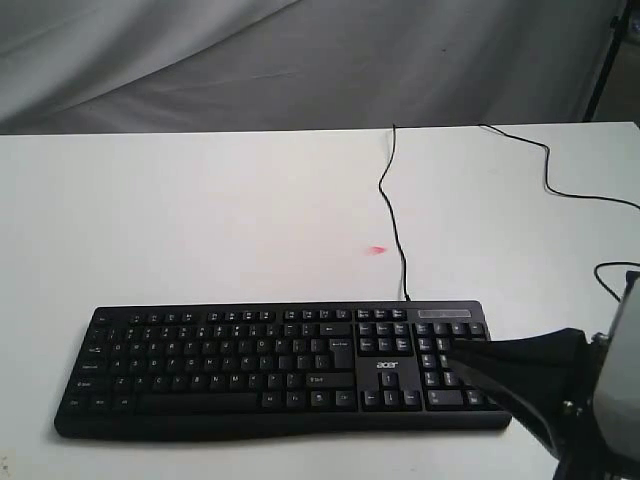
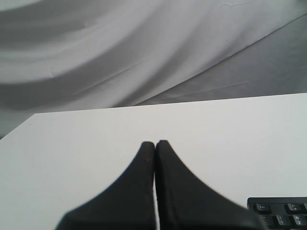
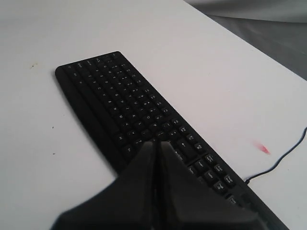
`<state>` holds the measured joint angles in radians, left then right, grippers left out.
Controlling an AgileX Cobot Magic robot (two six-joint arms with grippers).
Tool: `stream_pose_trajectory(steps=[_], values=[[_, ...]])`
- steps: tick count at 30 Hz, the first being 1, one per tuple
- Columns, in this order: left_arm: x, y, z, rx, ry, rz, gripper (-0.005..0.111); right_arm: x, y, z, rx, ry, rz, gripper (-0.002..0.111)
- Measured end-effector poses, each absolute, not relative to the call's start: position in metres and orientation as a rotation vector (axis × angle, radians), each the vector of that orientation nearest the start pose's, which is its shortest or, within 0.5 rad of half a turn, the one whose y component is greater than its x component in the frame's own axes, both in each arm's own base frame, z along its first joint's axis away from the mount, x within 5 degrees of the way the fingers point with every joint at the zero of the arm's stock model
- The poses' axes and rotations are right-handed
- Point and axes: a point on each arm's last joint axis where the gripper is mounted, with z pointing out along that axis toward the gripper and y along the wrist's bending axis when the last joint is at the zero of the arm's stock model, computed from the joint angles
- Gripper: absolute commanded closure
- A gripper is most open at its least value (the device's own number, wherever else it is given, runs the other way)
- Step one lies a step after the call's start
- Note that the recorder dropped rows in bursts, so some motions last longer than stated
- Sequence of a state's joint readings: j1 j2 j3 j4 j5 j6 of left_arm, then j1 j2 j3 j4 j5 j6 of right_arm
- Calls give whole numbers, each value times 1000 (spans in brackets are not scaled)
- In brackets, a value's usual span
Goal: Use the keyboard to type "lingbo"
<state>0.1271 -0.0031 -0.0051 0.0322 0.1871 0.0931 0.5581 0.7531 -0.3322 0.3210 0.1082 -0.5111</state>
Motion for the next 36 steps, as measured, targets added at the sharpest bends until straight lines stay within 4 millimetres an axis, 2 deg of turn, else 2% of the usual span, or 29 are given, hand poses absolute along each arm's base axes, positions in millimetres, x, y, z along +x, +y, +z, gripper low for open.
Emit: stream_pose_trajectory(steps=[6,9,13,18,22,25,31,36], values=[[55,8,198,-7,1666,196,106,122,80,245,-755,1864,269,108],[55,8,198,-7,1666,196,106,118,76,252,-734,1823,271,108],[55,8,198,-7,1666,196,106,105,58,268,-629,1734,239,108],[55,8,198,-7,1666,196,106,75,30,284,-466,1614,143,108],[55,8,198,-7,1666,196,106,56,16,280,-333,1546,28,108],[55,8,198,-7,1666,196,106,48,10,272,-252,1530,-55,108],[55,8,198,-7,1666,196,106,46,5,255,-175,1548,-134,108],[55,8,198,-7,1666,196,106,46,5,253,-173,1557,-136,108]])
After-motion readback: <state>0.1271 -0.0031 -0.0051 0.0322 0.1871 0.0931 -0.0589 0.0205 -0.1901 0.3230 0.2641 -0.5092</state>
